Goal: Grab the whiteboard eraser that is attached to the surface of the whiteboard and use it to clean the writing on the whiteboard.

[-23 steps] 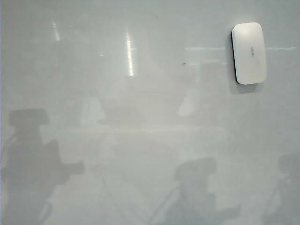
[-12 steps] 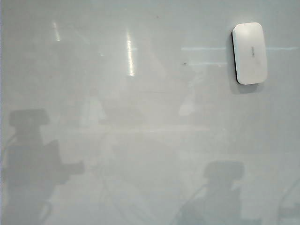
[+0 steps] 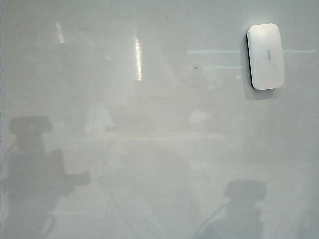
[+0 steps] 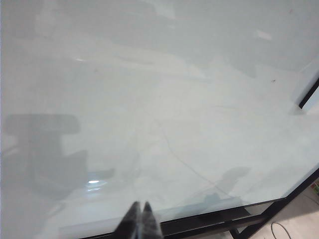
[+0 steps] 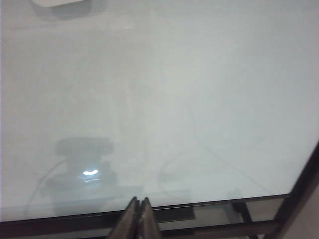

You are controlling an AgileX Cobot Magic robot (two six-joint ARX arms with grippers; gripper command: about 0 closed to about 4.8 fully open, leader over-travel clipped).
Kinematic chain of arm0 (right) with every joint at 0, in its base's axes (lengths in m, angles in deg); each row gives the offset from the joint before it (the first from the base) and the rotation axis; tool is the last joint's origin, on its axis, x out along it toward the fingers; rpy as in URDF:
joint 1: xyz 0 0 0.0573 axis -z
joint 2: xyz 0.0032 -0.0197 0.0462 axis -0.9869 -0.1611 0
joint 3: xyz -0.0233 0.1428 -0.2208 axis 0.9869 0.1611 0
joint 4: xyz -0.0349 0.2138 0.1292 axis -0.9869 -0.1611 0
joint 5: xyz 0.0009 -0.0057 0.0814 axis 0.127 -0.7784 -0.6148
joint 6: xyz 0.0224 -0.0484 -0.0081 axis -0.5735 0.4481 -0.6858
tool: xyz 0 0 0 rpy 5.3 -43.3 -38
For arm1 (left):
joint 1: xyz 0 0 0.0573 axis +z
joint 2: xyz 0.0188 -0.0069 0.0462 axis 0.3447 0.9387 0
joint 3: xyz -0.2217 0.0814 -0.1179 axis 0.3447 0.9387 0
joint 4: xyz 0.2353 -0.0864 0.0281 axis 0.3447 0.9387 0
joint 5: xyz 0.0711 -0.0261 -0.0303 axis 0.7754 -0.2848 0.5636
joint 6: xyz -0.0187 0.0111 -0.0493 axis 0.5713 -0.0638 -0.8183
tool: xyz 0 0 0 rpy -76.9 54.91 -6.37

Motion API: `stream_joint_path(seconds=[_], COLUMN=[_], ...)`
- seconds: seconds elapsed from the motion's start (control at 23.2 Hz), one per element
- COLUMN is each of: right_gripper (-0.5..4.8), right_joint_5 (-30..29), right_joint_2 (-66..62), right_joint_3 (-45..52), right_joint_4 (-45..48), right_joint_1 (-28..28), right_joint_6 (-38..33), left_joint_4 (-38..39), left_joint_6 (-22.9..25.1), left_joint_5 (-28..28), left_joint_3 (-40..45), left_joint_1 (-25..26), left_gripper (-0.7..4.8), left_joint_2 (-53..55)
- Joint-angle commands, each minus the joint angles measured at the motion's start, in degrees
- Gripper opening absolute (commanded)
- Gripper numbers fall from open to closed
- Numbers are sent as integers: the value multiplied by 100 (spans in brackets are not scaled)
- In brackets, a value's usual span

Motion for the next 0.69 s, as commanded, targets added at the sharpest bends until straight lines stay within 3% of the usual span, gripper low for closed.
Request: stream_joint_path(seconds=[0.04,0.69], right_gripper=[4,4], right_joint_5=[-367,-433], right_joint_2=[4,4], right_joint_3=[39,37], right_joint_4=[48,63], right_joint_1=[-13,-24], right_joint_6=[72,184], left_joint_4=[-61,-61], left_joint_6=[-11,-11], left_joint_5=[11,11], left_joint_3=[-9,-9], left_joint_1=[-2,-2], left_gripper=[-3,-3], left_joint_2=[-2,-2])
